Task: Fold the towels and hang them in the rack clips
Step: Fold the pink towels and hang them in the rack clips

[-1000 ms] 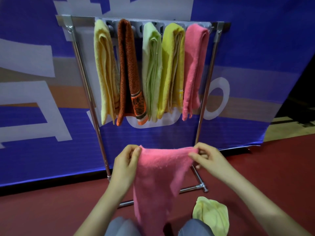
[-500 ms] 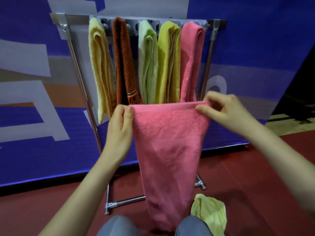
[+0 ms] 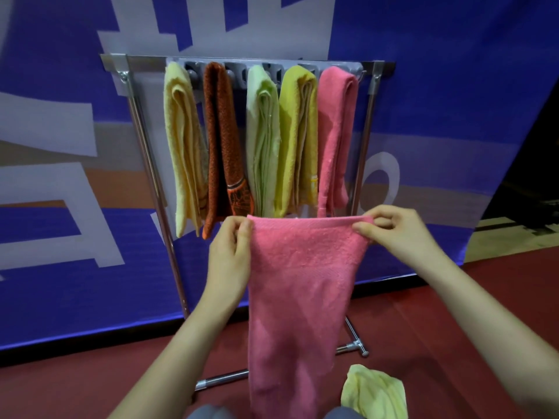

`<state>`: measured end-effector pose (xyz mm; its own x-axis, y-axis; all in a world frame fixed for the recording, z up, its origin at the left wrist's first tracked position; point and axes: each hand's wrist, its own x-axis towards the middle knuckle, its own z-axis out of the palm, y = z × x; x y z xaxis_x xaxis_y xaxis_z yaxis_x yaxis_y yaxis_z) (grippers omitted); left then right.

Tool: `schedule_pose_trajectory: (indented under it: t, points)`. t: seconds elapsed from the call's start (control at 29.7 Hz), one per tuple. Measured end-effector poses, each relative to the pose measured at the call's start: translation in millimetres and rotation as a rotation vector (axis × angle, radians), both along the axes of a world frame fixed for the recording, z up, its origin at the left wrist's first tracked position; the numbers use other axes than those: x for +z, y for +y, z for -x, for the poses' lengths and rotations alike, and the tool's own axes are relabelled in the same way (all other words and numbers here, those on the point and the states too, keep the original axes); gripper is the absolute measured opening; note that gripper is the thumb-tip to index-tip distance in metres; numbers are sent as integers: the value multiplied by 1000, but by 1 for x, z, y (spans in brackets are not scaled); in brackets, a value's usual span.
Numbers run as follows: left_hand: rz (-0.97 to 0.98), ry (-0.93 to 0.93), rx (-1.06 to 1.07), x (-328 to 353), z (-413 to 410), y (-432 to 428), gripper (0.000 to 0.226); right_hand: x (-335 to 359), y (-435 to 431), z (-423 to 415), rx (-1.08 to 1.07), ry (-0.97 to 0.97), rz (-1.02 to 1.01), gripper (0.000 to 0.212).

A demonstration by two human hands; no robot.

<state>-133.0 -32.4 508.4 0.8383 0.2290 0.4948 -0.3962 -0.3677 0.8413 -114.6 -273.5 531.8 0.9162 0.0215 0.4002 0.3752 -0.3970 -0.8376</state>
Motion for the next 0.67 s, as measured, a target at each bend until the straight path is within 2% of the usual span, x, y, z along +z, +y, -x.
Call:
schedule_pose_trajectory:
  t: [0.27,0.67]
  points:
    - [55,127,27,-23,10,2,19,-12,14,5,-22,246,-68,19]
    - [161,197,61,-26,17,-17,21,-21,40,9,-94,359,-202,24]
